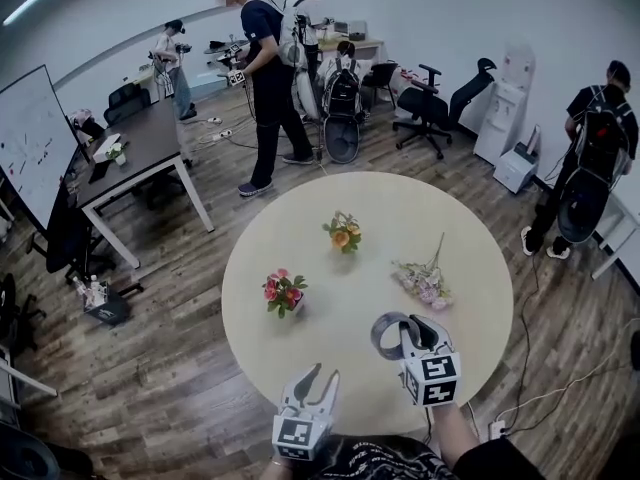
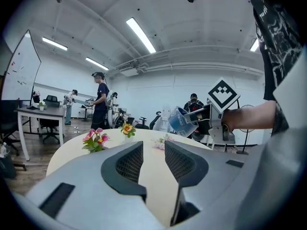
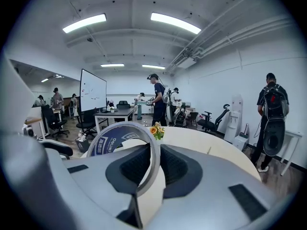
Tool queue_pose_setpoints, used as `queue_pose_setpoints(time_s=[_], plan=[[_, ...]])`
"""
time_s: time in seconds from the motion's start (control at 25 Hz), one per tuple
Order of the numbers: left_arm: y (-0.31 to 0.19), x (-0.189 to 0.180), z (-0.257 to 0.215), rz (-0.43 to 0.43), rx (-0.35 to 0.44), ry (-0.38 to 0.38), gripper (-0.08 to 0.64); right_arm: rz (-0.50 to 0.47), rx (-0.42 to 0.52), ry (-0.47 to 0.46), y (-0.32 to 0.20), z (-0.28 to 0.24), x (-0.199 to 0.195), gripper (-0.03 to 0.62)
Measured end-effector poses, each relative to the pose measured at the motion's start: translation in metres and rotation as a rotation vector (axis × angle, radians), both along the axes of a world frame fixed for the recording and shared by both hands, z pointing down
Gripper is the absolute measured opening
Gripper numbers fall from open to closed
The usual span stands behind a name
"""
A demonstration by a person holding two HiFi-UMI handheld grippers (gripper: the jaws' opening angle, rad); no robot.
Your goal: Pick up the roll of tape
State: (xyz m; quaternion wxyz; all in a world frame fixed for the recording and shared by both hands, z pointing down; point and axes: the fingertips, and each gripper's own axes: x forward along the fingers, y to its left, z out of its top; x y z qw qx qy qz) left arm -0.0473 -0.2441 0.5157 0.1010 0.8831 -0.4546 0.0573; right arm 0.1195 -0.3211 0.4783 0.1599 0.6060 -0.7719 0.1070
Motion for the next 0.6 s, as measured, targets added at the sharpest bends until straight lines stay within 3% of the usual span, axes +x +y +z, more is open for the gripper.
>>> queue_pose_setpoints(time_s=[0.6], plan=[[0.014,0.01,-0.007,0.063,0.025,0.001,0.156,0.088,0.048,-0.013,0.089,0.001,0.021,0.072]])
